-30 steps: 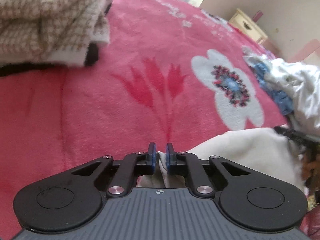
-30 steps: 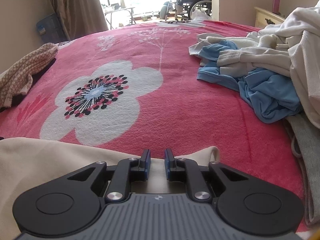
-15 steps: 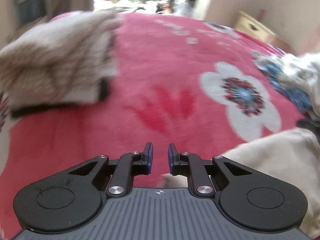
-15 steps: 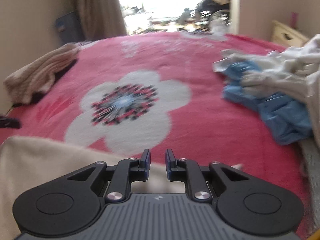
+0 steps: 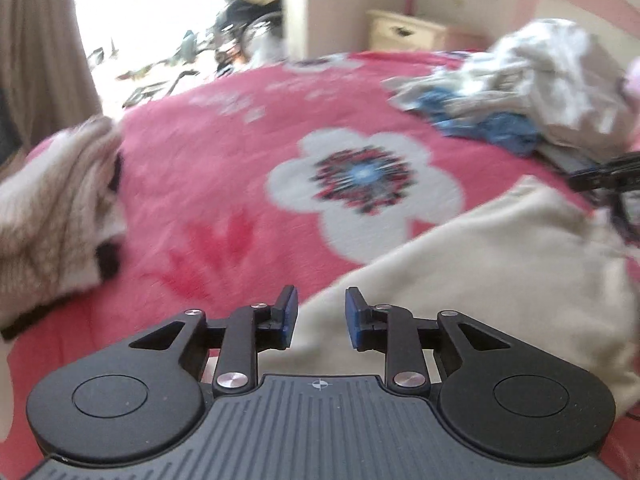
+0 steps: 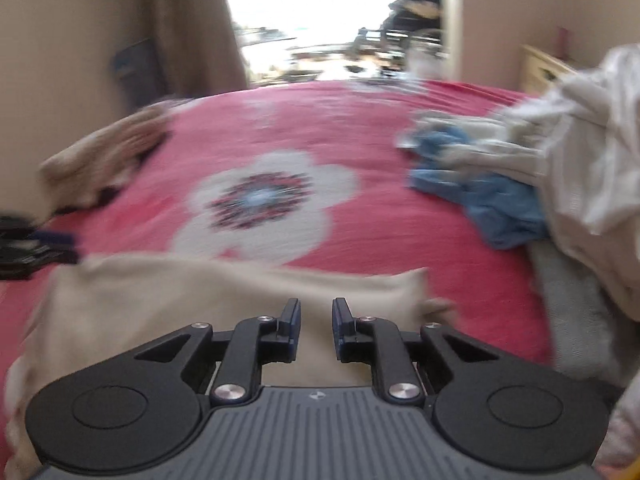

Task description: Fold clothes

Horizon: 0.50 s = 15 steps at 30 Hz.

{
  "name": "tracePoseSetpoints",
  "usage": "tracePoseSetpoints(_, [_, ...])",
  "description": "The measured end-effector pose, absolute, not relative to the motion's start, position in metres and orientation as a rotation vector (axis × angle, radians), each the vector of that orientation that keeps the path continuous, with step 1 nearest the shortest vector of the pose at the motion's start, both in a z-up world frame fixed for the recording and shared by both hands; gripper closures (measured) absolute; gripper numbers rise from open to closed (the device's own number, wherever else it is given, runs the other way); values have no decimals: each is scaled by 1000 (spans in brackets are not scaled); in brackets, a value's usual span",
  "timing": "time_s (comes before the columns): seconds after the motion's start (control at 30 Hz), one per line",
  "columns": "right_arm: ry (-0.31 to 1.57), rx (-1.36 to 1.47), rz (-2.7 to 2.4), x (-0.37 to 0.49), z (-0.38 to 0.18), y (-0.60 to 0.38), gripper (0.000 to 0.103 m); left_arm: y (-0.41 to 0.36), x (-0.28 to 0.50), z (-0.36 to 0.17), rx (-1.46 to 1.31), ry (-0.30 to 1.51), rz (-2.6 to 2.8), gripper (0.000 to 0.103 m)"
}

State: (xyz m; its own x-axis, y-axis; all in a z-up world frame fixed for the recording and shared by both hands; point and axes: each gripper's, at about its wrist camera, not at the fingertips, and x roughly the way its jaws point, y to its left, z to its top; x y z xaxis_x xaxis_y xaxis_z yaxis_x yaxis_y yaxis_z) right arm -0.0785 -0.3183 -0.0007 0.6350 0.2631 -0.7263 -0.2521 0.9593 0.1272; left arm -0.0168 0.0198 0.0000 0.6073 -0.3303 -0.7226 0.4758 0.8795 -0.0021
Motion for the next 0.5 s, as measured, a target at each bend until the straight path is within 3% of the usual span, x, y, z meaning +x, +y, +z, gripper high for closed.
tracePoseSetpoints(0.3, [974, -67, 328, -108, -44, -274, 85, -40, -92, -24, 348, 884, -711, 73])
tracePoseSetpoints(0.5, [932, 12, 332, -125, -9, -268, 85, -51, -106, -35, 421, 893, -669, 72])
